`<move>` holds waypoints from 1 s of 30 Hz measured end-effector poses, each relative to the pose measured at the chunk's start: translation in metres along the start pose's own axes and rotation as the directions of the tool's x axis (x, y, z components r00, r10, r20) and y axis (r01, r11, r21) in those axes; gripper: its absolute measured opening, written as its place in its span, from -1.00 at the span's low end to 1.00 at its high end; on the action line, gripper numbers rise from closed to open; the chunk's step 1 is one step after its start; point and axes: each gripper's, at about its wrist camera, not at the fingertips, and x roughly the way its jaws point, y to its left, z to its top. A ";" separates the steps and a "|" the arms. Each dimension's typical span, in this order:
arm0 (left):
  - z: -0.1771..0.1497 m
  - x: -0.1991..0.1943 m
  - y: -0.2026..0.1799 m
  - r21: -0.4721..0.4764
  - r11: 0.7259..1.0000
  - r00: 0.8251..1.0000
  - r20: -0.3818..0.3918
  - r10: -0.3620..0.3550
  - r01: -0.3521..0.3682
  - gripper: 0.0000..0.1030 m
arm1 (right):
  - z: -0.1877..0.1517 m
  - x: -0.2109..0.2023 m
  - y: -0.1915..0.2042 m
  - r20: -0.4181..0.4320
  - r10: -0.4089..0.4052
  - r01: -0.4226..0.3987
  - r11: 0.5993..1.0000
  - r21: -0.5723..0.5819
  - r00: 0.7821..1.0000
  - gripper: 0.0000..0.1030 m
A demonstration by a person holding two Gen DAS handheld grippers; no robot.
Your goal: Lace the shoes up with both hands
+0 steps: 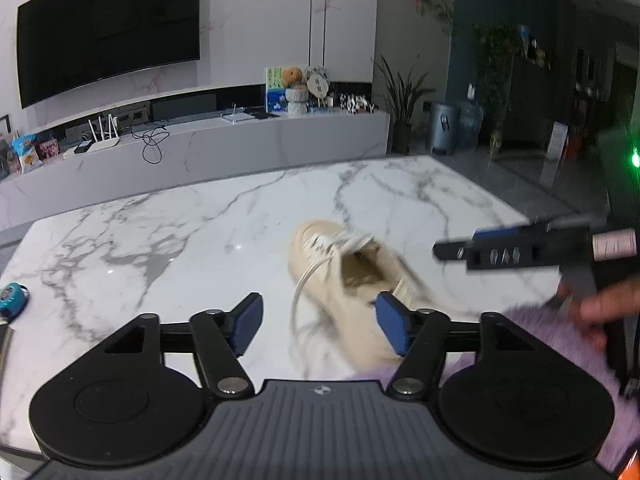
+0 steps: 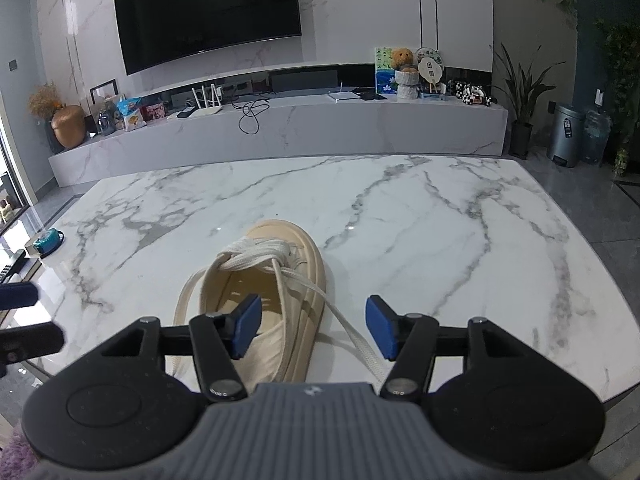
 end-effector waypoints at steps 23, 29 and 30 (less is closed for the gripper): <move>0.010 0.065 -0.005 -0.221 0.962 0.984 -0.112 0.140 -0.163 0.50 | -0.001 0.004 -0.006 -0.017 0.017 -0.017 0.999 0.031 1.000 0.26; 0.009 0.062 -0.016 -0.188 0.959 0.975 -0.105 0.196 -0.213 0.51 | -0.001 0.005 -0.007 -0.022 0.022 -0.021 0.999 0.035 1.000 0.27; 0.010 0.061 -0.019 -0.178 0.959 0.973 -0.102 0.205 -0.221 0.51 | -0.001 0.005 -0.007 -0.020 0.021 -0.020 0.999 0.035 1.000 0.27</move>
